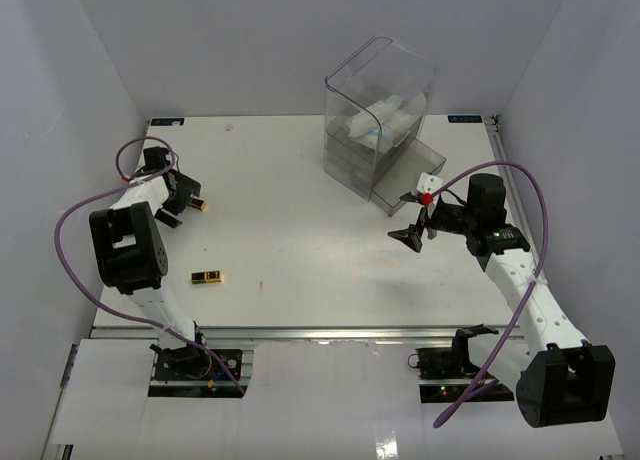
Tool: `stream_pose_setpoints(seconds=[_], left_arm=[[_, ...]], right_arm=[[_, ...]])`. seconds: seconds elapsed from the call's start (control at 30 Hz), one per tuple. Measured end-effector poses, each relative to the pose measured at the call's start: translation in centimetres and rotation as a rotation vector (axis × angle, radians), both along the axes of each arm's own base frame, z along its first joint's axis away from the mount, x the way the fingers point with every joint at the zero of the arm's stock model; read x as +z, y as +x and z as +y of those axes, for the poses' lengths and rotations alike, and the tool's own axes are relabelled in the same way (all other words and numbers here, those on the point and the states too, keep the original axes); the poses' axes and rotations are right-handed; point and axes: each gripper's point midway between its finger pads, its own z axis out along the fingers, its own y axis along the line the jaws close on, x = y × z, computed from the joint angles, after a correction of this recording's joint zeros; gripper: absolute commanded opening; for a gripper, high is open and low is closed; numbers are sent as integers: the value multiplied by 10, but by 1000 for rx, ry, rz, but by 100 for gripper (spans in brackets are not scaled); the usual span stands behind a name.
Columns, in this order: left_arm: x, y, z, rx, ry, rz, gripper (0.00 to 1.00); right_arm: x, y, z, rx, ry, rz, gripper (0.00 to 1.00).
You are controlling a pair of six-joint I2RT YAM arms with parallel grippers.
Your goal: Organize the makeup
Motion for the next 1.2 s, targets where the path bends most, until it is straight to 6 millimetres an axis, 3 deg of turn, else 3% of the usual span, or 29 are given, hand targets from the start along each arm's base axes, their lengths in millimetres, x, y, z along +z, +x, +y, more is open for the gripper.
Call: stream_pose_setpoints(seconds=[0.23, 0.43, 0.63, 0.73, 0.83, 1.03, 1.2], left_arm=[[-11, 14, 7, 11, 9, 40, 93], [-17, 23, 14, -4, 33, 79, 82], [-18, 25, 13, -38, 37, 90, 44], [-20, 26, 8, -63, 17, 81, 20], [-21, 30, 1, -92, -11, 53, 8], [-19, 26, -30, -193, -122, -38, 0], [0, -2, -93, -382, -289, -177, 0]], right_arm=[[-4, -2, -3, 8, 11, 13, 98], [-3, -2, -5, 8, 14, 7, 98], [-3, -1, -6, 10, 16, 3, 98], [-2, -2, -6, 17, 21, 2, 98], [-1, -3, -5, 22, 24, 2, 98], [3, -18, 4, 115, 72, 10, 97], [2, -39, 14, 224, 131, 66, 91]])
